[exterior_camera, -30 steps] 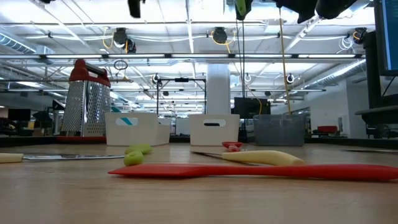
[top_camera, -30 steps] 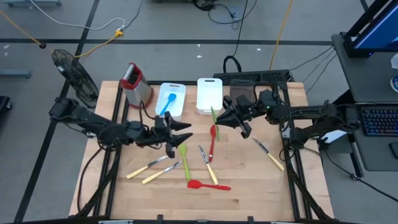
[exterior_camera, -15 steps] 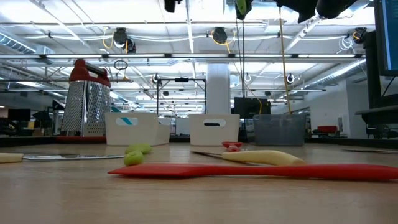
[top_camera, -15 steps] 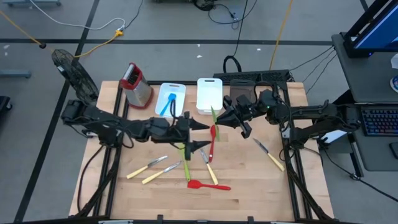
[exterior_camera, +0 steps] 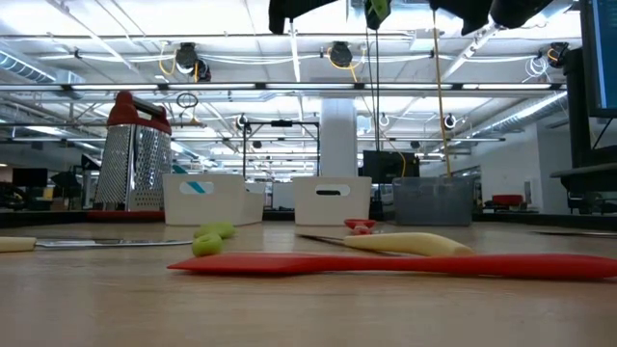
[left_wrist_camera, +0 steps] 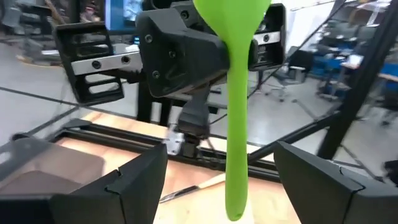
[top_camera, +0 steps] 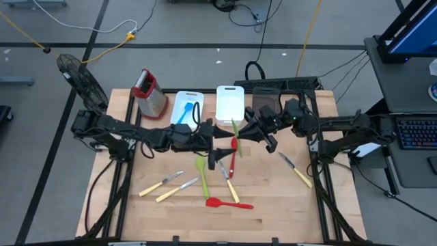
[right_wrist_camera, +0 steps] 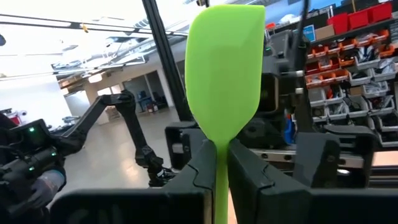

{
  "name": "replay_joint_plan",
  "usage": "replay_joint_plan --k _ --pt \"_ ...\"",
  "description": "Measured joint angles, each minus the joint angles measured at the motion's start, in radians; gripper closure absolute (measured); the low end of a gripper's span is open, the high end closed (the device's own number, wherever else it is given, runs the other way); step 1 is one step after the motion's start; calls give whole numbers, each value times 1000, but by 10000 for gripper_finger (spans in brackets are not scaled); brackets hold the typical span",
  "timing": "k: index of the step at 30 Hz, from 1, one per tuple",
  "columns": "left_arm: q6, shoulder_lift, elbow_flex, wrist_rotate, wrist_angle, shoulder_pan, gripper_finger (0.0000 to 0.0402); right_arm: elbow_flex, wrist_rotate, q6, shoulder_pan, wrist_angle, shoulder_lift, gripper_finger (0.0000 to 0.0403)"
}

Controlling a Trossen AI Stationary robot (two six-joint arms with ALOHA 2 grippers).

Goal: Pick & Place Kitchen Items
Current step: Put the green spatula into the left white bin

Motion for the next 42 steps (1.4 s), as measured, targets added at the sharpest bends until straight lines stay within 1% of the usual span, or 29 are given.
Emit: replay_joint_plan --k 3,10,16,19,22,25,29,32,42 --pt "-45 0 0 47 3 8 105 0 0 0 4 -1 0 391" --pt "-43 0 0 90 32 8 105 0 2 1 4 -1 0 391" --pt "-40 -1 0 105 71 29 105 0 3 3 4 -1 0 391" --pt "-48 5 0 133 74 39 105 0 3 3 4 -1 0 391" --pt "-57 33 20 160 70 42 105 0 5 3 4 -1 0 391" --pt "-46 78 77 213 77 42 105 0 9 3 4 -5 0 391" --pt "-30 124 145 261 -2 46 105 0 8 6 4 -4 0 391" --pt "-39 130 161 284 -78 57 105 0 8 7 4 -7 0 391" --pt "-45 77 163 288 -141 77 107 0 4 8 4 -24 0 391"
